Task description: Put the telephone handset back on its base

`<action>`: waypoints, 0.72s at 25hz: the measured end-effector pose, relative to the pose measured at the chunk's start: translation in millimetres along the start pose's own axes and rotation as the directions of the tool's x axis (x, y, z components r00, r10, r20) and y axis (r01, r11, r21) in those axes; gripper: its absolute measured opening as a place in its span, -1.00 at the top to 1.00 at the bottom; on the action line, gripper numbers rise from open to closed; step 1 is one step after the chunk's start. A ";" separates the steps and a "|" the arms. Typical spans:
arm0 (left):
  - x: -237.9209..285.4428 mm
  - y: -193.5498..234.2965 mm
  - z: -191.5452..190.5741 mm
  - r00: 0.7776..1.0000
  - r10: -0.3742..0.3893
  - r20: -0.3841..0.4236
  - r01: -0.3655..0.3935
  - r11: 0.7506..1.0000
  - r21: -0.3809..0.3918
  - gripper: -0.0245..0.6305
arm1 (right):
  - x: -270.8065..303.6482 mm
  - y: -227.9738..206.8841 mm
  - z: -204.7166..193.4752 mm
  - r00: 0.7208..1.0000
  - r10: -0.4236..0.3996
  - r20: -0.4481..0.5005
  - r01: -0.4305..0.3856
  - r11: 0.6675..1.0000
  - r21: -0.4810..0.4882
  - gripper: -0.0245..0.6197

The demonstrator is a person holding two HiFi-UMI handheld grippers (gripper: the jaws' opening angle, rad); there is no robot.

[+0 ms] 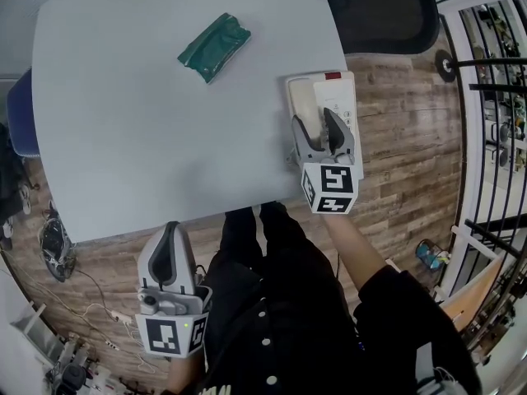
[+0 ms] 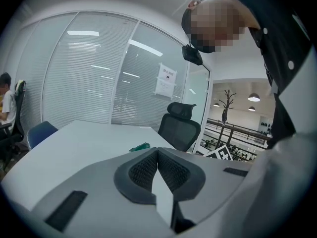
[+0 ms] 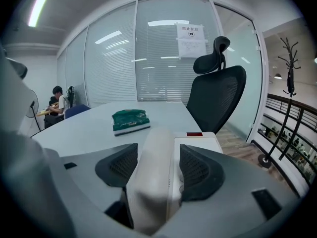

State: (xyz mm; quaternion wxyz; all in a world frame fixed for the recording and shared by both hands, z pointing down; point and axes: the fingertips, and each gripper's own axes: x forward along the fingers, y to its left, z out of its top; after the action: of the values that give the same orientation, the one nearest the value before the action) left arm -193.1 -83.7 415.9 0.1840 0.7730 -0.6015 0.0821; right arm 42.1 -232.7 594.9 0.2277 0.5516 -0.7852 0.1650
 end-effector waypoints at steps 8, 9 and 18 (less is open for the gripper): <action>0.9 -8.3 24.2 0.997 -0.023 0.073 0.022 1.000 0.016 0.88 | -28.0 5.7 44.5 0.990 0.111 0.091 -0.107 0.993 -0.055 0.35; 0.3 -9.0 27.6 0.997 -0.024 0.079 0.023 1.000 0.017 0.88 | -33.1 6.7 49.6 0.988 0.122 0.100 -0.116 0.991 -0.062 0.44; 1.3 -20.7 58.8 0.986 -0.057 0.155 0.050 0.998 0.050 0.88 | -78.1 14.2 97.2 0.966 0.203 0.161 -0.189 0.977 -0.096 0.80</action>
State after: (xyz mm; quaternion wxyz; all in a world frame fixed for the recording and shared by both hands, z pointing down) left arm -178.5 -103.1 358.5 0.1206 0.7968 -0.5913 0.0299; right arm 34.2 -215.7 470.8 0.1643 0.4738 -0.8585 0.1077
